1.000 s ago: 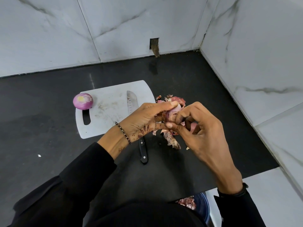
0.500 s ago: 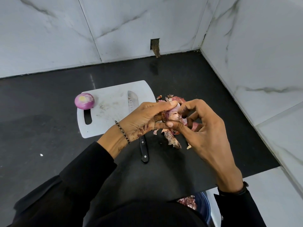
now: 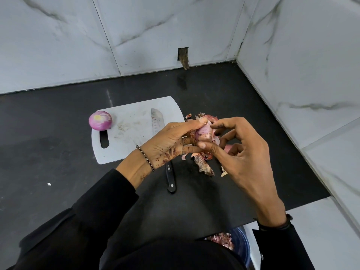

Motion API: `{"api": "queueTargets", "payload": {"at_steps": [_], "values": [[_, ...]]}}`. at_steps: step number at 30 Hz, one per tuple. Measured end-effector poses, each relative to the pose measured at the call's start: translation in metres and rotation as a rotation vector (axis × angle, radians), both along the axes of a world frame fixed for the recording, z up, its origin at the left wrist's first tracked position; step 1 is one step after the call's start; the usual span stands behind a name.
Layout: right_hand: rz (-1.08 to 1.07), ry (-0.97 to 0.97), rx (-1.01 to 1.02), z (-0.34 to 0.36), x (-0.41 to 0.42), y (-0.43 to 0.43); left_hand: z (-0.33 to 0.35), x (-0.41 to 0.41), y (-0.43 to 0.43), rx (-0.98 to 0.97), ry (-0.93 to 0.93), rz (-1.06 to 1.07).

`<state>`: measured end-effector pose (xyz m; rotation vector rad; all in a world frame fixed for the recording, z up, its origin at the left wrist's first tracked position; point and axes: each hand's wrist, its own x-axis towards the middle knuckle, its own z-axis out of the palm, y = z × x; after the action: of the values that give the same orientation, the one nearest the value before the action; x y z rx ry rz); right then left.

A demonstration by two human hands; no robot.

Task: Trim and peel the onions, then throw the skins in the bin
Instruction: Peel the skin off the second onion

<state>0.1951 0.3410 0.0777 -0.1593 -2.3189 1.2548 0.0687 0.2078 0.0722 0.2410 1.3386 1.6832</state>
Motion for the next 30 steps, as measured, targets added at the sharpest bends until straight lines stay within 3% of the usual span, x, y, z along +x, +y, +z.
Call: {"api": "queueTargets", "payload": {"at_steps": [4, 9, 30], "values": [[-0.042, -0.013, -0.008, 0.003, 0.004, 0.002, 0.000, 0.002, 0.001, -0.056, 0.028, 0.036], [-0.264, -0.032, -0.022, -0.005, 0.010, 0.002, 0.002, 0.004, 0.001, -0.063, 0.007, 0.093], [-0.308, 0.044, 0.273, -0.013, 0.003, -0.009, 0.003, 0.023, 0.008, -0.161, 0.116, 0.289]]}}
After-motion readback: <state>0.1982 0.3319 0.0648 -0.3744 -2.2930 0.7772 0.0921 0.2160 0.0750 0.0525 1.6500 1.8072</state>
